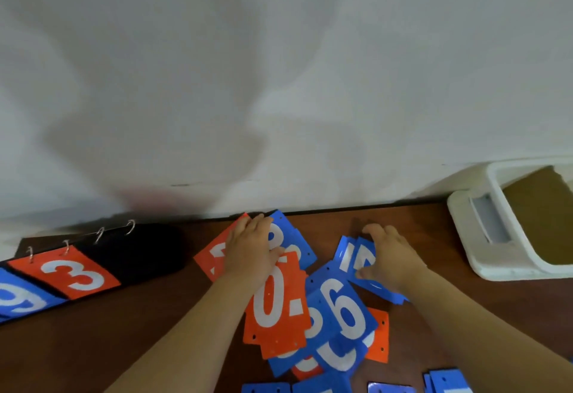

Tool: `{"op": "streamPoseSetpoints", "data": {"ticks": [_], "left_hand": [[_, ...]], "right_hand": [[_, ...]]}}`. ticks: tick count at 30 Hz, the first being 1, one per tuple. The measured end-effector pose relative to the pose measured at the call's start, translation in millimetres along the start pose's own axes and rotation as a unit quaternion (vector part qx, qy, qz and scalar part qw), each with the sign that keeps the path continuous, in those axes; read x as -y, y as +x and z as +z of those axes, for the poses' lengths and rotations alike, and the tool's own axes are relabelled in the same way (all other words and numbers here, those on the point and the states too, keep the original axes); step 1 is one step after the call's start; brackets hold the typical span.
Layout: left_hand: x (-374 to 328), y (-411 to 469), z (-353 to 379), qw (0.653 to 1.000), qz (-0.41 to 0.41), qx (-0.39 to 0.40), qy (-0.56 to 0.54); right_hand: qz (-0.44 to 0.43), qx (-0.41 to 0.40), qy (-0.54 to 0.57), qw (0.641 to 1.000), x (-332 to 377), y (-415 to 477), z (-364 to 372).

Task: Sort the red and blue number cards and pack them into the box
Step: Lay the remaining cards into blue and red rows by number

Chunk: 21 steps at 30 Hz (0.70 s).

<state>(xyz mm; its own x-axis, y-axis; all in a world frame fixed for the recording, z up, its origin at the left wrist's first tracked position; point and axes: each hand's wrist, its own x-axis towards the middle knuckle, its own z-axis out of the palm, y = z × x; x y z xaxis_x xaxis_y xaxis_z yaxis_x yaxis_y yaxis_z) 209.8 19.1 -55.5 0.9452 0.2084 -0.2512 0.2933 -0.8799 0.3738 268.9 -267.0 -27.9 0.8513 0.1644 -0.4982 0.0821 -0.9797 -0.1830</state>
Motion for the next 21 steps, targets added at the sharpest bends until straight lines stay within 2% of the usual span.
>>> {"op": "streamPoseSetpoints", "data": {"ticks": [7, 13, 21], "left_hand": [[-4, 6, -1, 0.999, 0.012, -0.02, -0.031], [-3, 11, -9, 1.0, -0.006, 0.006, 0.014], [-12, 9, -8, 0.999, 0.021, -0.022, -0.044]], "right_hand": [[-0.016, -0.077, 0.073, 0.994, -15, -10, 4], [0.005, -0.09, 0.099, 0.991, -28, -22, 2], [0.01, -0.107, 0.139, 0.984, -29, -33, 2]]}}
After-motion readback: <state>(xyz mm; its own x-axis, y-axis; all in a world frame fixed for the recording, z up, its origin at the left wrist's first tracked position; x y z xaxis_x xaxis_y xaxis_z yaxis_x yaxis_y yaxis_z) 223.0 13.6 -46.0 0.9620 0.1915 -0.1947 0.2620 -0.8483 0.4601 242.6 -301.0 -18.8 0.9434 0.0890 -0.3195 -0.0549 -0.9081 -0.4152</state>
